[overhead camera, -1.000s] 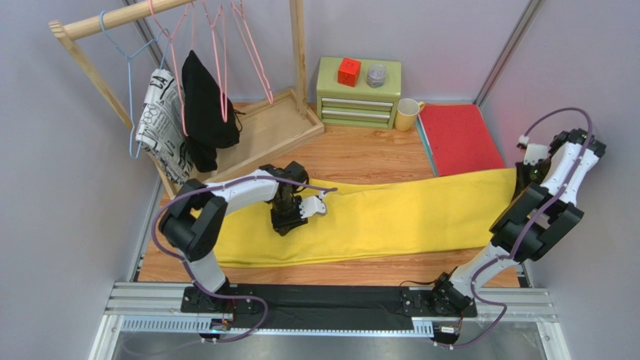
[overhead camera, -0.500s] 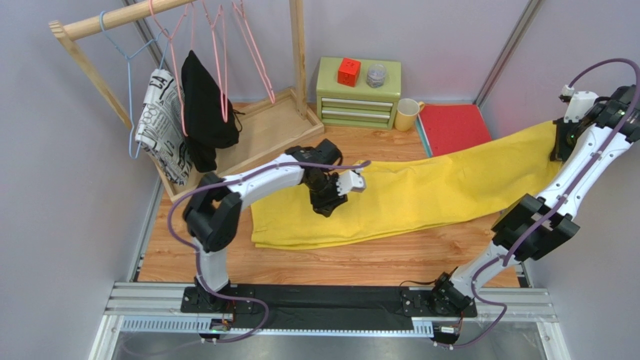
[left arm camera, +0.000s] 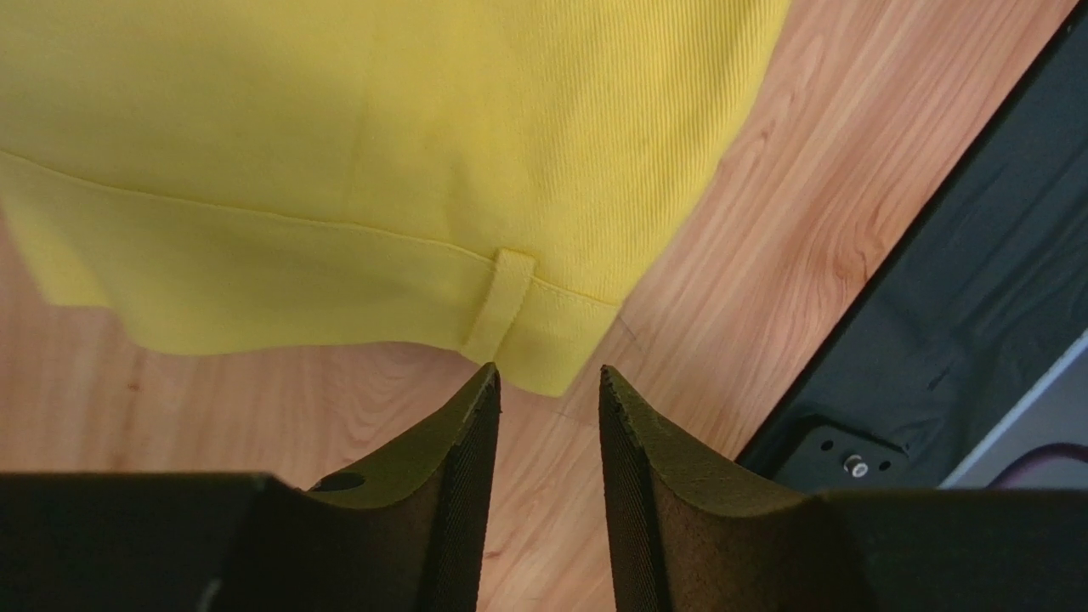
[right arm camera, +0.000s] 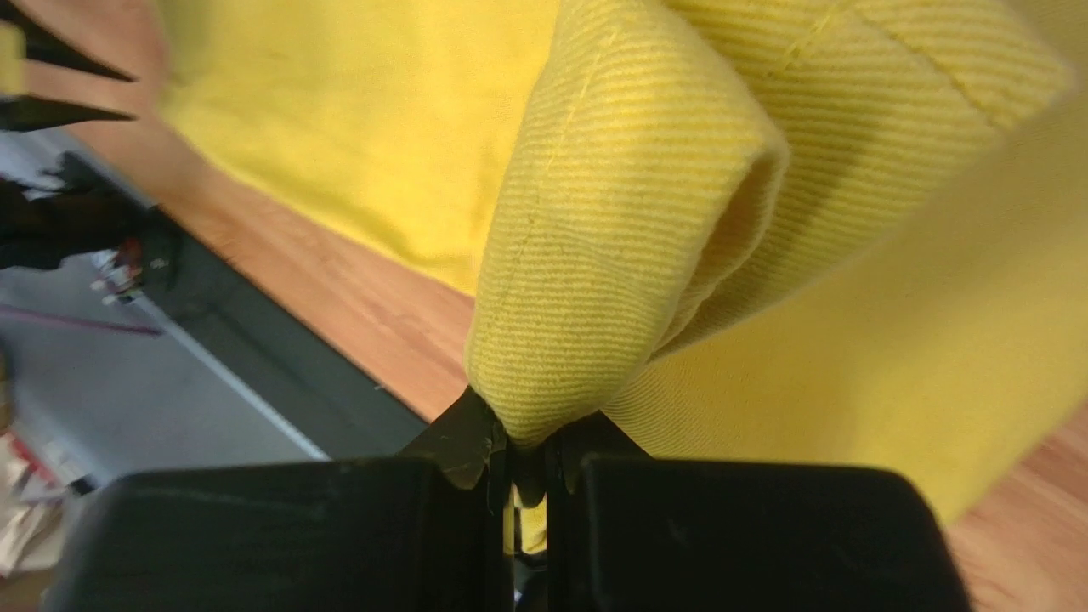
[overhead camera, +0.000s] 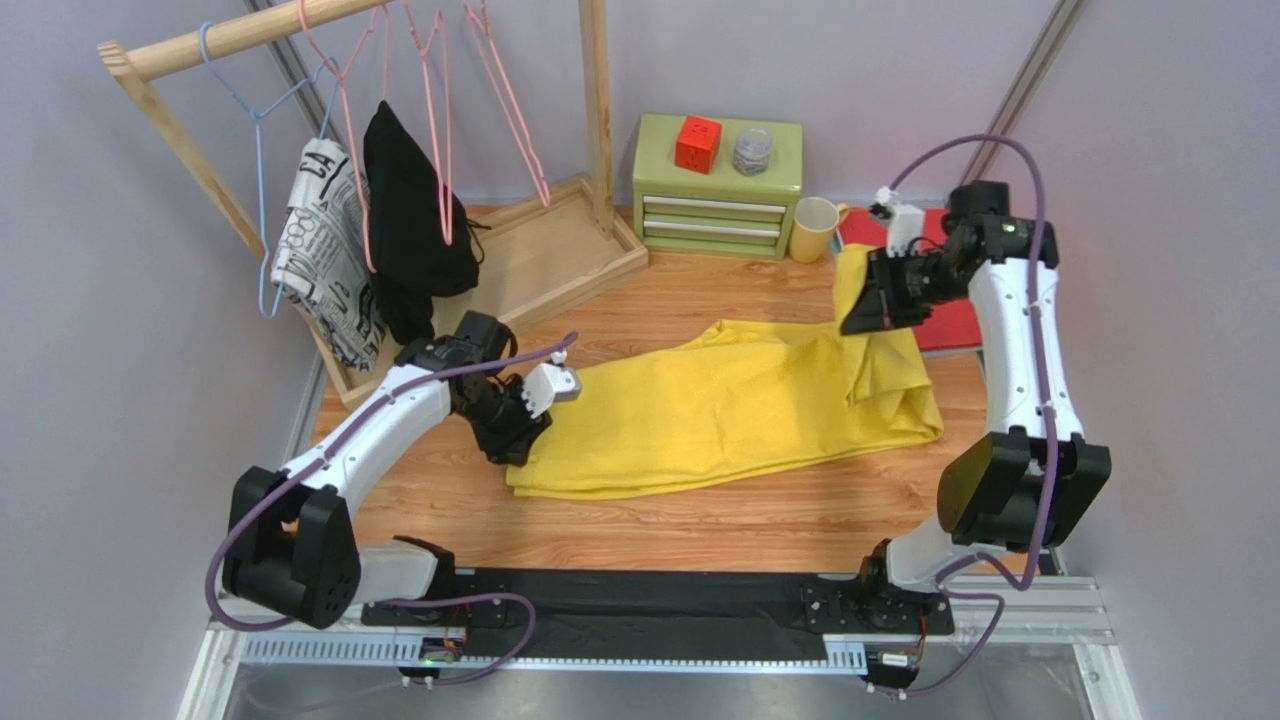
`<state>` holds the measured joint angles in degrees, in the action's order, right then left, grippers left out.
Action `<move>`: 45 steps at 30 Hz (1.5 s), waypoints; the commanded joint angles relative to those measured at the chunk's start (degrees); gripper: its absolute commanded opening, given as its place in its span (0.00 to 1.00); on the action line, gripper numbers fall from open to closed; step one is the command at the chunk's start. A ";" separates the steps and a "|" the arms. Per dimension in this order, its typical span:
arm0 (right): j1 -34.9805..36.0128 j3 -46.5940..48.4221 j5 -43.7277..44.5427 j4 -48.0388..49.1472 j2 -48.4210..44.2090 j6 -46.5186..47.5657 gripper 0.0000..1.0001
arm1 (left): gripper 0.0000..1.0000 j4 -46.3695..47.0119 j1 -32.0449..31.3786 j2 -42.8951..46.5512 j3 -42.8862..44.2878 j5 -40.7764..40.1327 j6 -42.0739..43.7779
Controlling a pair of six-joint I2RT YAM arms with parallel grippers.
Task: Place the trousers on the hanger
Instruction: Fold the trousers
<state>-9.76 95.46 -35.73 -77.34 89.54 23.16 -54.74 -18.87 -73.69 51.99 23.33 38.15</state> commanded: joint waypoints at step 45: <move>55.20 -4.76 -12.09 58.00 21.90 -70.17 0.00 | 0.18 0.16 11.93 -16.84 6.11 12.61 -11.52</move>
<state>43.46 87.37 -43.88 -25.06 110.65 -42.17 -54.00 -7.35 -91.50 55.92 33.52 27.51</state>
